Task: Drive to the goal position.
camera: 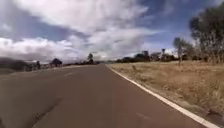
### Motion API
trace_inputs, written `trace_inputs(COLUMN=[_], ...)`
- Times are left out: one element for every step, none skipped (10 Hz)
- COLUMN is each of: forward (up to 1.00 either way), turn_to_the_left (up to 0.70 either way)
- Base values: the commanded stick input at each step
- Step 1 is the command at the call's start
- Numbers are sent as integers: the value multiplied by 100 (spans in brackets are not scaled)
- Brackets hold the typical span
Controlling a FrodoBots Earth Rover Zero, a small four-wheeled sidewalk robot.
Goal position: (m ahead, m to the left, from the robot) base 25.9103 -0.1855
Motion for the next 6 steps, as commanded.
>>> trace_inputs(forward=[70,70,70,70,70,70], turn_to_the_left=[0,0,0,0,0,0])
